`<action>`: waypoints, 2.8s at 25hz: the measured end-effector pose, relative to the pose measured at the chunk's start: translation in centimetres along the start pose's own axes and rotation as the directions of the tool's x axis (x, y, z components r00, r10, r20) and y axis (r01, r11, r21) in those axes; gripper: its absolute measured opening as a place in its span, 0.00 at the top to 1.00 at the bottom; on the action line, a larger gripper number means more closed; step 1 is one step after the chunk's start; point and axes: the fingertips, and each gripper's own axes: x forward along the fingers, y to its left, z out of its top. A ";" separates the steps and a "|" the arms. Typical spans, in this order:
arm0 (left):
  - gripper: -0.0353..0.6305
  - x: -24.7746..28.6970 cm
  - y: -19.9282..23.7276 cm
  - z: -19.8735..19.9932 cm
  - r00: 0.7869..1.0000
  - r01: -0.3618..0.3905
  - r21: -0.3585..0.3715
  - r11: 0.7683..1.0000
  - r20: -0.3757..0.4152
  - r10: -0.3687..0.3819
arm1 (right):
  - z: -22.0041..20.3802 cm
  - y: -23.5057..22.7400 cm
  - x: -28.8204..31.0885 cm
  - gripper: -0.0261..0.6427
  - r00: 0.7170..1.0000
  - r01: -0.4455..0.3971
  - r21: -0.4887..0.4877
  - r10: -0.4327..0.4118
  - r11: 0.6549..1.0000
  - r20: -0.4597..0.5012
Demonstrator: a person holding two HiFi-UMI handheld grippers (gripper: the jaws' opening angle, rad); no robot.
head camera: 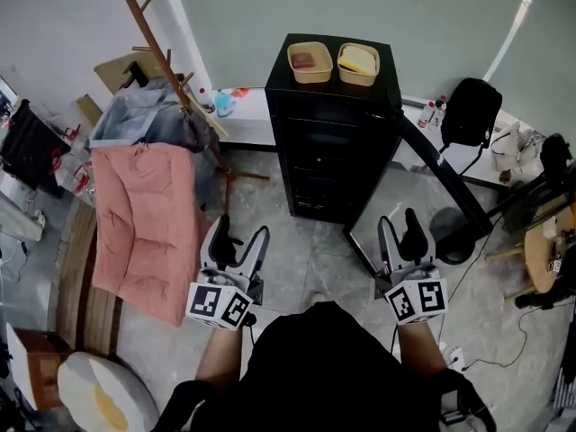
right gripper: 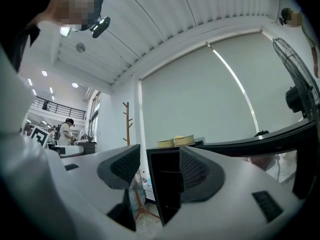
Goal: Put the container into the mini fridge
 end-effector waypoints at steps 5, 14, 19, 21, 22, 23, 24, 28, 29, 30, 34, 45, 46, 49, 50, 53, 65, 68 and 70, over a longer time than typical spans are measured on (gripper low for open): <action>0.40 2.4 0.8 -0.2 0.999 -0.034 0.000 0.999 0.000 0.034 | -0.6 -0.8 3.5 0.58 0.999 -0.052 0.026 0.052 0.998 -0.015; 0.40 6.2 2.3 -1.6 0.998 -0.036 -0.013 0.999 -0.058 0.036 | -1.9 -2.4 7.3 0.58 0.996 -0.053 0.047 0.056 0.998 -0.063; 0.40 10.2 3.3 -2.2 0.997 0.029 -0.011 1.000 -0.071 -0.030 | -1.8 -3.8 9.5 0.58 0.998 -0.017 0.038 0.019 0.999 -0.058; 0.40 12.3 3.9 -2.0 0.996 0.062 0.002 0.998 -0.068 -0.061 | -1.4 -4.1 10.5 0.58 0.999 -0.002 0.029 0.003 1.000 -0.045; 0.40 13.4 4.2 -2.0 0.994 0.082 0.008 0.997 -0.068 -0.082 | -1.2 -4.3 11.1 0.59 0.999 0.008 0.024 -0.007 1.000 -0.042; 0.40 14.5 4.3 -1.8 0.992 0.106 0.015 0.994 -0.069 -0.105 | -1.0 -4.6 11.7 0.59 0.999 0.017 0.024 -0.016 1.000 -0.039; 0.40 15.7 4.3 -1.6 0.989 0.133 0.024 0.991 -0.071 -0.131 | -0.7 -4.7 12.4 0.60 0.999 0.023 0.025 -0.022 0.999 -0.037; 0.40 20.3 4.7 -0.6 0.971 0.230 0.051 0.972 -0.083 -0.226 | 0.1 -4.7 15.3 0.61 0.999 0.029 0.014 -0.029 0.999 -0.021; 0.40 21.3 4.8 -0.4 0.966 0.248 0.054 0.967 -0.086 -0.243 | 0.1 -4.7 15.8 0.61 0.999 0.031 0.013 -0.031 0.999 -0.021; 0.40 22.1 5.0 -0.3 0.962 0.264 0.057 0.963 -0.089 -0.259 | 0.0 -4.7 16.3 0.62 0.999 0.032 0.014 -0.032 0.999 -0.024; 0.40 25.2 5.3 -0.2 0.936 0.343 0.107 0.933 -0.127 -0.329 | -0.1 -4.4 17.9 0.63 0.998 0.039 0.039 -0.037 0.998 -0.041; 0.44 32.2 5.3 0.1 0.853 0.520 0.364 0.773 -0.265 -0.449 | -2.5 -4.5 20.7 0.64 0.994 0.074 0.075 -0.067 0.994 -0.086; 0.44 32.8 5.2 0.1 0.844 0.536 0.380 0.754 -0.276 -0.460 | -2.6 -4.6 20.9 0.64 0.994 0.081 0.080 -0.075 0.993 -0.084; 0.45 34.4 4.7 0.2 0.813 0.583 0.444 0.681 -0.321 -0.486 | -2.6 -4.9 21.4 0.64 0.992 0.102 0.088 -0.095 0.991 -0.080; 0.46 34.8 4.6 0.0 0.802 0.597 0.466 0.653 -0.339 -0.492 | -2.7 -5.0 21.6 0.64 0.992 0.108 0.090 -0.101 0.990 -0.082; 0.47 36.1 4.2 -0.7 0.767 0.641 0.515 0.570 -0.395 -0.506 | -3.1 -5.2 22.0 0.64 0.989 0.125 0.096 -0.116 0.987 -0.091; 0.62 38.5 3.6 -3.9 0.645 0.751 0.629 0.202 -0.633 -0.428 | -4.1 -5.2 23.3 0.64 0.977 0.183 0.059 -0.175 0.981 -0.124; 0.64 38.5 3.4 -4.5 0.634 0.750 0.650 0.122 -0.655 -0.411 | -4.1 -5.0 23.6 0.65 0.975 0.196 0.070 -0.187 0.978 -0.117; 0.68 38.5 3.2 -4.5 0.627 0.754 0.647 0.114 -0.656 -0.421 | -4.2 -5.0 23.9 0.65 0.975 0.199 0.084 -0.189 0.976 -0.114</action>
